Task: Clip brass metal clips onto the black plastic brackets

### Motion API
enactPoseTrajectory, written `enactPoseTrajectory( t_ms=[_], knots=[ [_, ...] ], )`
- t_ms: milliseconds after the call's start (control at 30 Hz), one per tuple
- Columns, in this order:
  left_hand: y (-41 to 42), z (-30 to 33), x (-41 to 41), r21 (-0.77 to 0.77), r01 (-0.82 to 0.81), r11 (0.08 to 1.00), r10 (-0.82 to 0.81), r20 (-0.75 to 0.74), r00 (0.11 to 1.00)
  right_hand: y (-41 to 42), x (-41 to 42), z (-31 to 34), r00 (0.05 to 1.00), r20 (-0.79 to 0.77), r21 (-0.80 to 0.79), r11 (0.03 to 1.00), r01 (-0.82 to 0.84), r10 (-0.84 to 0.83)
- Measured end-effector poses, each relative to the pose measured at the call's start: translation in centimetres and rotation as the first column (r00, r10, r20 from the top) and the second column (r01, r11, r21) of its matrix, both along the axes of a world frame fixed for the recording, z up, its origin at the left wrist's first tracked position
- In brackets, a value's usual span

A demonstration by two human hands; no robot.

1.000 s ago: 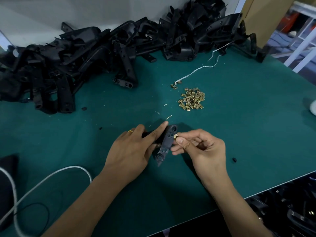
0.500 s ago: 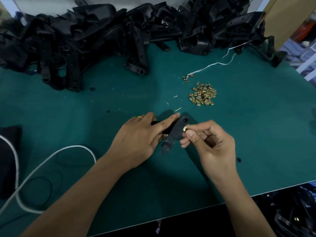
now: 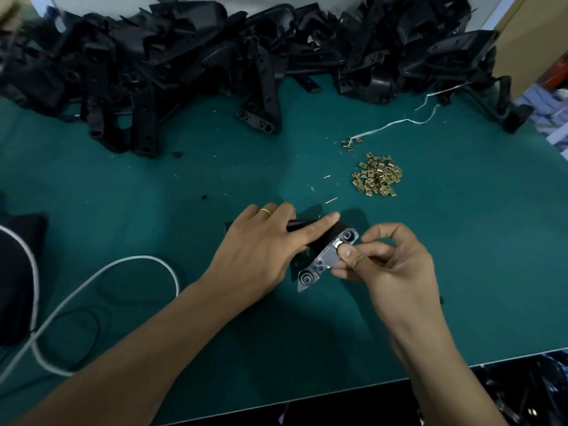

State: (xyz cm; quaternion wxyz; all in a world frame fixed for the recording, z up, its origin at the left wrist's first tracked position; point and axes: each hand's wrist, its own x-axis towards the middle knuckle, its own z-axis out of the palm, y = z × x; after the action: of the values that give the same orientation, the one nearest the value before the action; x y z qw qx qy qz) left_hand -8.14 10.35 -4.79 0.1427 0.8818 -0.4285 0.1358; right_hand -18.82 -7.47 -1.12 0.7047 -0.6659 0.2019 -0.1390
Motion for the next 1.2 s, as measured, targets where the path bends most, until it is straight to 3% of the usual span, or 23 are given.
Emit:
enactPoseTrajectory(
  t_ms=[67, 167, 233, 367, 433, 500, 567, 700, 1000, 1200],
  knots=[
    [0.1, 0.0, 0.2, -0.012, 0.053, 0.999, -0.054, -0.048, 0.997, -1.0, 0.3, 0.8, 0.990, -0.021, 0.026, 0.990, -0.140, 0.141],
    [0.4, 0.0, 0.1, -0.047, 0.159, 0.986, -0.164, -0.121, 0.979, -3.5, 0.7, 2.2, 0.881, -0.055, 0.008, 0.883, -0.470, 0.469],
    [0.4, 0.1, 0.1, -0.048, 0.171, 0.984, -0.175, -0.115, 0.978, -4.2, 0.9, 2.0, 0.843, -0.090, -0.091, 0.838, -0.537, 0.531],
    [0.0, 0.6, -0.1, -0.061, -0.007, 0.998, 0.002, -0.089, 0.996, -5.1, 2.0, 0.2, 0.930, -0.021, -0.304, 0.884, -0.356, 0.368],
    [-0.3, 0.7, -0.1, -0.063, -0.086, 0.994, 0.082, -0.068, 0.994, -6.9, 3.2, -0.6, 0.995, 0.018, -0.404, 0.911, -0.081, 0.096],
    [-0.4, 0.8, 0.0, -0.066, -0.126, 0.990, 0.123, -0.052, 0.991, -9.2, 4.6, -1.3, 0.973, 0.004, -0.574, 0.796, 0.192, -0.232],
    [-0.5, 0.7, 0.1, -0.063, -0.129, 0.990, 0.127, -0.032, 0.991, -10.8, 5.9, -1.9, 0.945, -0.048, -0.714, 0.672, 0.194, -0.324],
    [-0.5, 0.2, 0.4, -0.090, -0.123, 0.988, 0.123, 0.003, 0.992, -11.3, 8.1, -1.9, 0.966, -0.131, -0.837, 0.547, 0.013, -0.222],
    [-0.4, 0.2, 0.5, -0.091, -0.137, 0.986, 0.133, -0.047, 0.990, -10.8, 5.4, -2.9, 0.972, -0.066, -0.761, 0.641, 0.096, -0.225],
    [-0.3, 0.2, 0.4, -0.085, -0.145, 0.986, 0.139, -0.076, 0.987, -11.1, 4.0, -2.3, 0.990, -0.051, -0.588, 0.805, 0.079, -0.134]
  ],
)
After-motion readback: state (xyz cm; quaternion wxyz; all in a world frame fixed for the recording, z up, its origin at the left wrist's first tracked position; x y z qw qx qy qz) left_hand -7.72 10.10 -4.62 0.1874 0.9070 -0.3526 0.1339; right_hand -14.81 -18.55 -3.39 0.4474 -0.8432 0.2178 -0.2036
